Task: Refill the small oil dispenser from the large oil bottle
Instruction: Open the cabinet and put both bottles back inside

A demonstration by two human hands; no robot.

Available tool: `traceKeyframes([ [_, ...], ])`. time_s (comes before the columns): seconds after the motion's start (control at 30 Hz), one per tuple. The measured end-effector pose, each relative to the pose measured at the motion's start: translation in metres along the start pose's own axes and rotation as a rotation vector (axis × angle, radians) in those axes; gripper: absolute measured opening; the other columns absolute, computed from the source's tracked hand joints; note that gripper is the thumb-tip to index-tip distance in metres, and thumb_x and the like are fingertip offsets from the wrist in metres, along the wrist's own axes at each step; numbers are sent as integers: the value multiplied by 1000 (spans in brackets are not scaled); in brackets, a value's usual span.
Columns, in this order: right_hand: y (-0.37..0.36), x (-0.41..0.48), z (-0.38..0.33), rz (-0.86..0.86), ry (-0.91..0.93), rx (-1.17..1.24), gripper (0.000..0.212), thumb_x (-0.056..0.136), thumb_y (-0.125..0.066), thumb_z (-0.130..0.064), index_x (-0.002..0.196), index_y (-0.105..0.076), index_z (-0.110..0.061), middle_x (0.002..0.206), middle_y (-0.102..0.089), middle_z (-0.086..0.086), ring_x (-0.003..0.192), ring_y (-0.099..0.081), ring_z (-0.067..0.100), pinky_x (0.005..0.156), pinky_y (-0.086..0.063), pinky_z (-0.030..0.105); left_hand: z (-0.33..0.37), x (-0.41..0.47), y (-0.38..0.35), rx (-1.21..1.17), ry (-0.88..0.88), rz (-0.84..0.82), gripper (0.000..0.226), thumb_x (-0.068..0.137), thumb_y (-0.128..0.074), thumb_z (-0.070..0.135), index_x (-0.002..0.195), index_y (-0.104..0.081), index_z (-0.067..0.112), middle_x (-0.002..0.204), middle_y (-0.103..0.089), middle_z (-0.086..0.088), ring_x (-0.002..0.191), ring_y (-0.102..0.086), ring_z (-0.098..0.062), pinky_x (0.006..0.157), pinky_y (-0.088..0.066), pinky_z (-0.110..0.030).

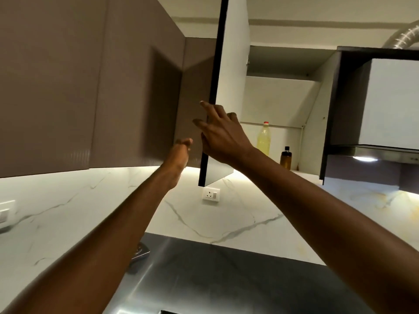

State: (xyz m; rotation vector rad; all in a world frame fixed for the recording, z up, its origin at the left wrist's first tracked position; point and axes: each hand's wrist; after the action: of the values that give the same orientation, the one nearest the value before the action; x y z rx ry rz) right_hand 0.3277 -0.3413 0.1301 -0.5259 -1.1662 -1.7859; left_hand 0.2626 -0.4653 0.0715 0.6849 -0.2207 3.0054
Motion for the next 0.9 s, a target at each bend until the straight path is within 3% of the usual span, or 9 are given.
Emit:
traceKeyframes([
  [0.1, -9, 6, -7, -164, 15, -182, 64, 102, -41, -65, 152, -51, -26, 176, 6, 13, 161, 7, 38, 123, -5, 71, -12, -14, 0, -16, 106, -172, 25, 111, -39, 27, 108, -63, 23, 125, -62, -3, 119, -56, -22, 111, -44, -48],
  [0.17, -16, 4, -3, -207, 4, -260, 66, 101, -39, -70, 150, -52, -28, 175, 9, 12, 161, 13, 39, 121, 2, 73, -17, -19, -4, -19, 113, -210, 25, 112, -36, 28, 115, -60, 22, 130, -63, -7, 124, -58, -28, 113, -45, -52],
  [0.27, -21, -4, 9, -216, 6, -325, 70, 100, -35, -73, 154, -47, -31, 175, 6, 14, 161, 12, 40, 120, 2, 76, -18, -21, -9, 17, 67, -212, 27, 113, -34, 26, 130, -54, 23, 143, -59, -9, 129, -58, -32, 111, -47, -54],
  [0.57, -3, -53, 71, -113, 53, -426, 59, 103, -44, -61, 144, -60, -22, 172, -22, 18, 161, -2, 40, 122, 4, 69, -24, -23, -51, 135, -72, -402, 26, 110, -44, 30, 129, -61, 30, 133, -65, 3, 121, -62, -17, 103, -53, -45],
  [0.73, -8, -96, 120, -22, -11, -547, 46, 91, -66, -47, 124, -72, -15, 163, -40, 22, 158, -15, 45, 123, -8, 71, -32, -22, -97, 220, -185, -429, 29, 104, -59, 32, 132, -61, 28, 129, -63, 5, 122, -59, -17, 94, -48, -31],
  [0.83, -16, -120, 148, -92, -23, -643, 30, 84, -77, -40, 99, -75, -14, 158, -47, 22, 156, -21, 48, 123, -14, 71, -45, -15, -132, 290, -233, -385, 42, 100, -65, 36, 139, -55, 24, 138, -59, -1, 128, -56, -21, 97, -44, -30],
  [0.9, -26, -135, 168, -161, -58, -676, 34, 80, -83, -38, 103, -76, -13, 160, -45, 21, 156, -21, 49, 124, -12, 69, -55, -9, -159, 356, -256, -361, 50, 98, -67, 40, 143, -50, 24, 147, -52, -3, 134, -51, -23, 99, -43, -32],
])
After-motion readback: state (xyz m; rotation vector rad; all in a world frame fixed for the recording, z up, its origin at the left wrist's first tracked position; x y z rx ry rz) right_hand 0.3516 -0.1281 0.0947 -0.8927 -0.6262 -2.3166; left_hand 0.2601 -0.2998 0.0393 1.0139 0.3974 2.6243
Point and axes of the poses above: each hand's wrist, its own x-axis towards the middle knuckle, its own y-axis out of the back of the hand, z = x × y
